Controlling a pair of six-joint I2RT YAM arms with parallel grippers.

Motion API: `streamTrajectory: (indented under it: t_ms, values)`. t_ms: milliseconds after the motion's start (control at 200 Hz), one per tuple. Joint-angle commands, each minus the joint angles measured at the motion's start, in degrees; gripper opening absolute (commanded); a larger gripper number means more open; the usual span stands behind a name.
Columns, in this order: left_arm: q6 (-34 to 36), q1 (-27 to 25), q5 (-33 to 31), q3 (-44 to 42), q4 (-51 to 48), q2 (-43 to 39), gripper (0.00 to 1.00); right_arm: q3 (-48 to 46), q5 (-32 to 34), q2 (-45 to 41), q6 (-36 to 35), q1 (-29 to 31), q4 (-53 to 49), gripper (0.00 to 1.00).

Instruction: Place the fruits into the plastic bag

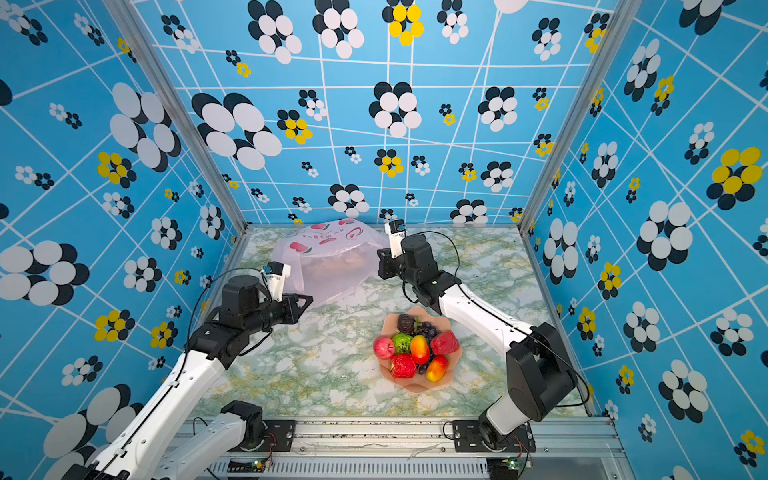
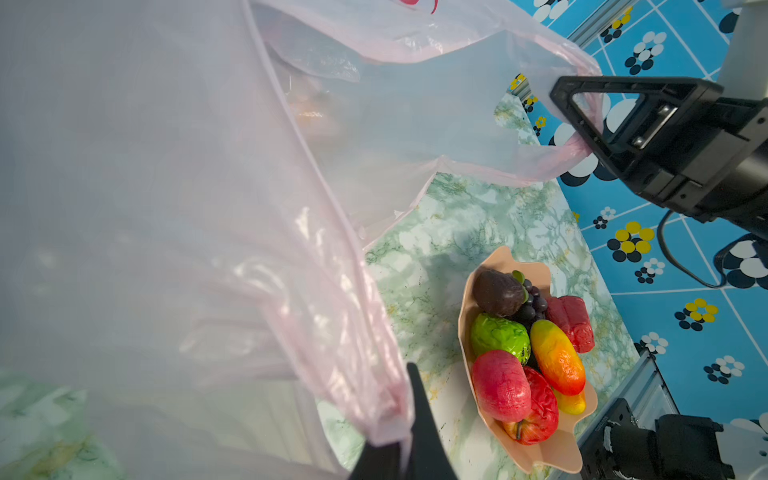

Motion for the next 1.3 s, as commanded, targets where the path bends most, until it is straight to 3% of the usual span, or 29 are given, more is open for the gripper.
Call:
streamTrajectory:
  t_ms: [0, 270, 360, 705, 975, 1295]
  values:
    - [-0.09, 0.31, -0.37, -0.76, 1.18, -0.06, 0.0, -0.18, -0.97, -0.34, 1.56, -0.84, -0.56, 0.0]
    - [0.06, 0.35, -0.72, -1.65, 1.25, 0.29, 0.0, -1.49, -1.15, -1.14, 1.52, -2.18, -1.1, 0.0]
    - [0.74, 0.34, -0.26, -3.6, 2.84, -0.3, 0.0, -2.45, -1.58, -1.31, 2.16, -3.03, -0.92, 0.1]
    - [0.62, 0.17, 5.57, -6.86, 10.64, 0.69, 0.0, -2.66, -2.91, -0.35, 2.76, -4.4, -1.09, 0.12]
    - [11.11, -1.85, 6.16, -1.39, 2.44, 2.15, 0.0, -3.56, -3.06, -0.28, 3.77, -4.4, -0.32, 0.13]
    - [10.87, -2.19, 10.38, -5.47, 8.23, 1.04, 0.0, -5.19, -4.49, -1.53, 5.65, -4.41, 0.17, 0.2]
